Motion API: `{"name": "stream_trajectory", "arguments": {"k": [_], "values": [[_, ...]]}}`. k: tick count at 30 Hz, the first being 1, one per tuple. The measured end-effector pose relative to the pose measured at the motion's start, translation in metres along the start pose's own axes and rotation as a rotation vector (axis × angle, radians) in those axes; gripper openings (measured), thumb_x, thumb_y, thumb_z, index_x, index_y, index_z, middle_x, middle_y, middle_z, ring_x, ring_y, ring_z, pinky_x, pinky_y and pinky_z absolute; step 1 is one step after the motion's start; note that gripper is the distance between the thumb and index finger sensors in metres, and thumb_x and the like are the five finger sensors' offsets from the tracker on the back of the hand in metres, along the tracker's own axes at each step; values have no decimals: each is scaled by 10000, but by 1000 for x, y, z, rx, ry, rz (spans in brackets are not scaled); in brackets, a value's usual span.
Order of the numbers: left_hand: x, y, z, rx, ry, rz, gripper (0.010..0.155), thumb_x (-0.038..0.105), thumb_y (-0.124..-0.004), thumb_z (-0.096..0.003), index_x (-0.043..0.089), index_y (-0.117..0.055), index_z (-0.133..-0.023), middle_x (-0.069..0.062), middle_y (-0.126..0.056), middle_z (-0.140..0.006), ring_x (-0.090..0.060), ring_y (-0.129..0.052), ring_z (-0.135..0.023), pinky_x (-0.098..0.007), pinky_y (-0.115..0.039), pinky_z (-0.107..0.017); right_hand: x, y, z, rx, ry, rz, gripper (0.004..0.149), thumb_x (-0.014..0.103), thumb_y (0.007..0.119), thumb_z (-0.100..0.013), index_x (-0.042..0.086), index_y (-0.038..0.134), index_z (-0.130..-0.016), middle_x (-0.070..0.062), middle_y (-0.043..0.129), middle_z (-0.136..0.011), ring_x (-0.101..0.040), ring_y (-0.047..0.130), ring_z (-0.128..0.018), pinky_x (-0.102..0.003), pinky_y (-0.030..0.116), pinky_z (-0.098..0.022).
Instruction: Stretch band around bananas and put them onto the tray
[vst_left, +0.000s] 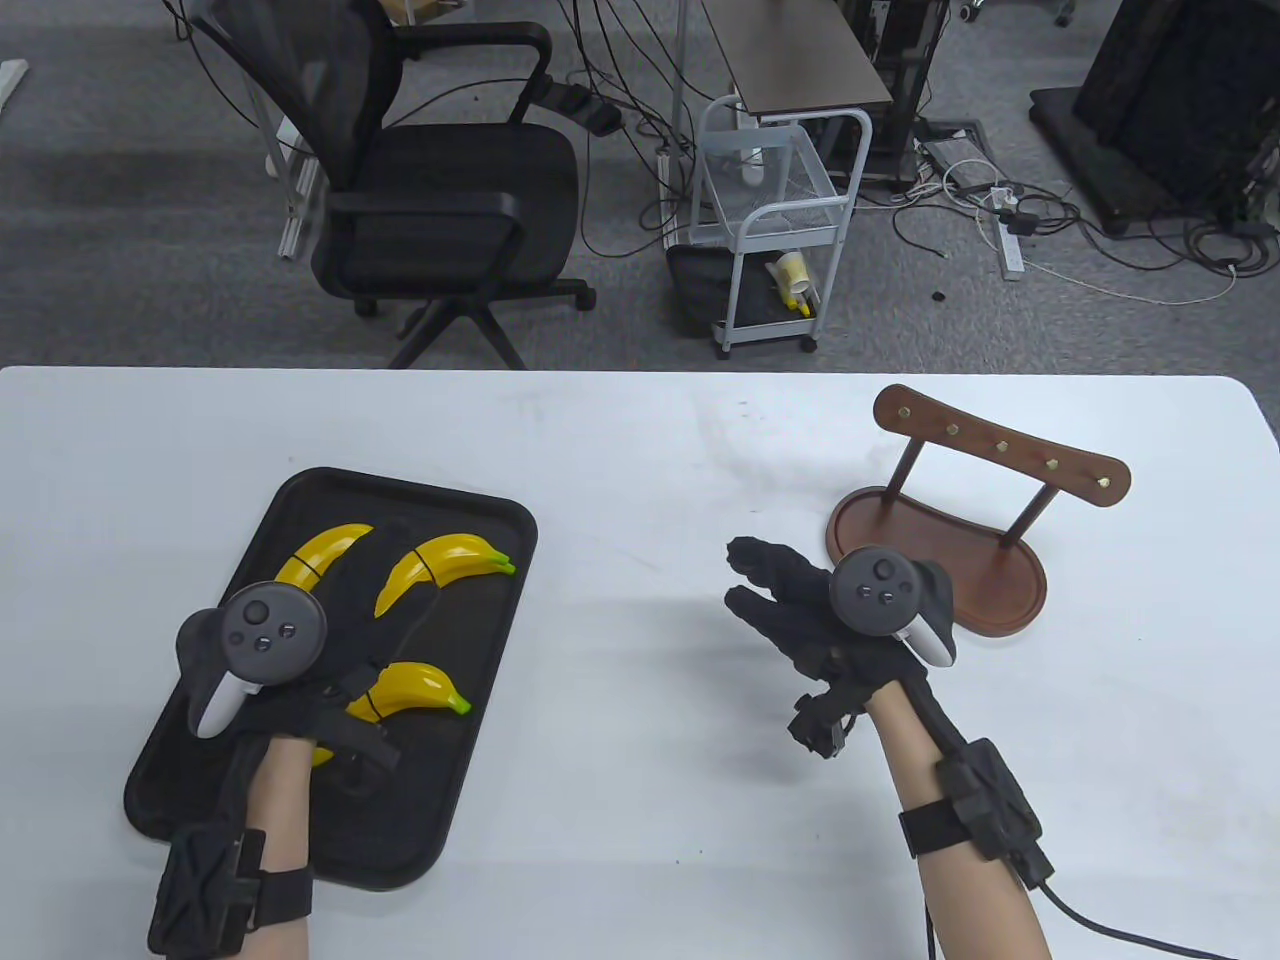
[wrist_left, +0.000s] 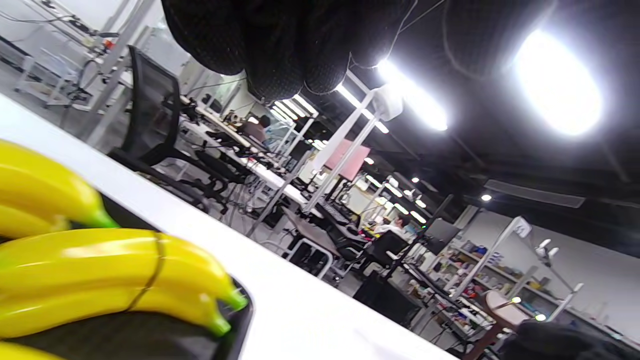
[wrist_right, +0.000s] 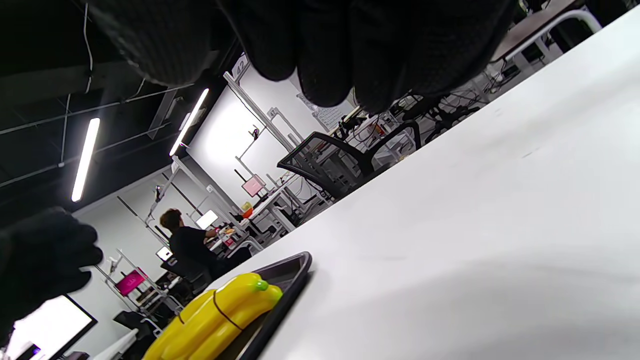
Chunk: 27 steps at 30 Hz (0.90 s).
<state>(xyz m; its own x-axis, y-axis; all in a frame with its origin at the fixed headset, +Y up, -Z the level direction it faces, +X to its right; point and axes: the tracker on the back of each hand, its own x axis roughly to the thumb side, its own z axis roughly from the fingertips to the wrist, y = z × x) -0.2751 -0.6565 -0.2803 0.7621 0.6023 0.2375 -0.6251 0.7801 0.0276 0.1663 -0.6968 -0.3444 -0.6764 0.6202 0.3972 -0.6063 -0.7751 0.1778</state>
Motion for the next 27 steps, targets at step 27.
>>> {"name": "stream_trajectory", "arguments": {"k": [27], "values": [[44,-67,-38,-9,51,-405,703,607,-490,-582,284,-346,-1189,-72,-345,-1315,-443,-382,-1206,-679,-382,-801,18,10,5,-132,131,588,774,611,455,-588,156,288,-1192,-246,210,-1219,-540,193,-1071,-764,405,-661]]}}
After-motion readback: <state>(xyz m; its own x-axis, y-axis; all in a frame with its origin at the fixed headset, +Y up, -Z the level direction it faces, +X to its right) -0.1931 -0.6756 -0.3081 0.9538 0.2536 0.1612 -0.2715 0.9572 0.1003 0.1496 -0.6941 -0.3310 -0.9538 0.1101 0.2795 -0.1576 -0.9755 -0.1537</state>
